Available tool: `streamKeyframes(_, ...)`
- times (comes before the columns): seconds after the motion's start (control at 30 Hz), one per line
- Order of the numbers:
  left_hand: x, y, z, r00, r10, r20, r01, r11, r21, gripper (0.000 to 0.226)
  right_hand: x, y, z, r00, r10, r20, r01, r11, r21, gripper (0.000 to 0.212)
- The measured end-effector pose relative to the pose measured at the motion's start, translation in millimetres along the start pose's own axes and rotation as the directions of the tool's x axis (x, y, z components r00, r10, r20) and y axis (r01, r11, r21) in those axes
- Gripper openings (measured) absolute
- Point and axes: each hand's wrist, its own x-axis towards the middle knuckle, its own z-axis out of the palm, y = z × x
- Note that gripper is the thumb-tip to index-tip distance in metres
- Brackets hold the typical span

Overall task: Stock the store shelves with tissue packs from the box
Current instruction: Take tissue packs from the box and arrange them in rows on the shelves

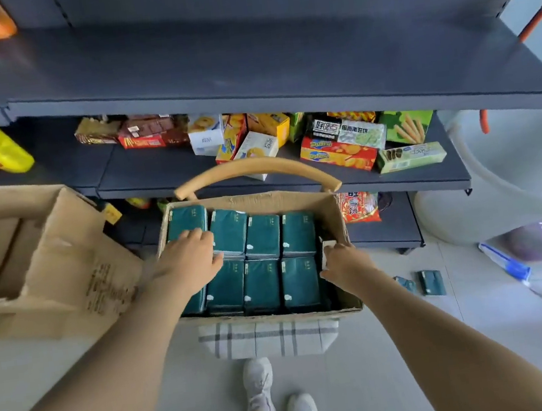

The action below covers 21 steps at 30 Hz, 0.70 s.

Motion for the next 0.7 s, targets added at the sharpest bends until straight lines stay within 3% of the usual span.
streamKeyframes(0.37,63.2,-3.3,101.8,0.964,0.109,0.245,-0.080,0.989,-0.123,0.050,69.8,-8.8,98.7,0.940,0.266,0.212,-0.316,0.914,0.253,0.051)
streamKeyframes(0.43,71.6,-7.2,118.5,0.955,0.107,0.277,-0.069,0.987,-0.142,0.050,81.9,-14.2,111.0,0.920,0.312,0.236,-0.379,0.859,0.344,0.057)
streamKeyframes(0.6,85.9,-7.6,145.2,0.945,0.104,0.312,-0.040,0.978,-0.203,0.045,102.9,-25.4,132.9,0.853,0.431,0.296,-0.511,0.570,0.643,0.062)
streamKeyframes(0.7,91.8,-4.9,154.2,0.945,0.092,0.315,-0.005,0.964,-0.266,0.044,105.6,-25.8,133.3,0.839,0.471,0.274,-0.518,0.533,0.669,0.062)
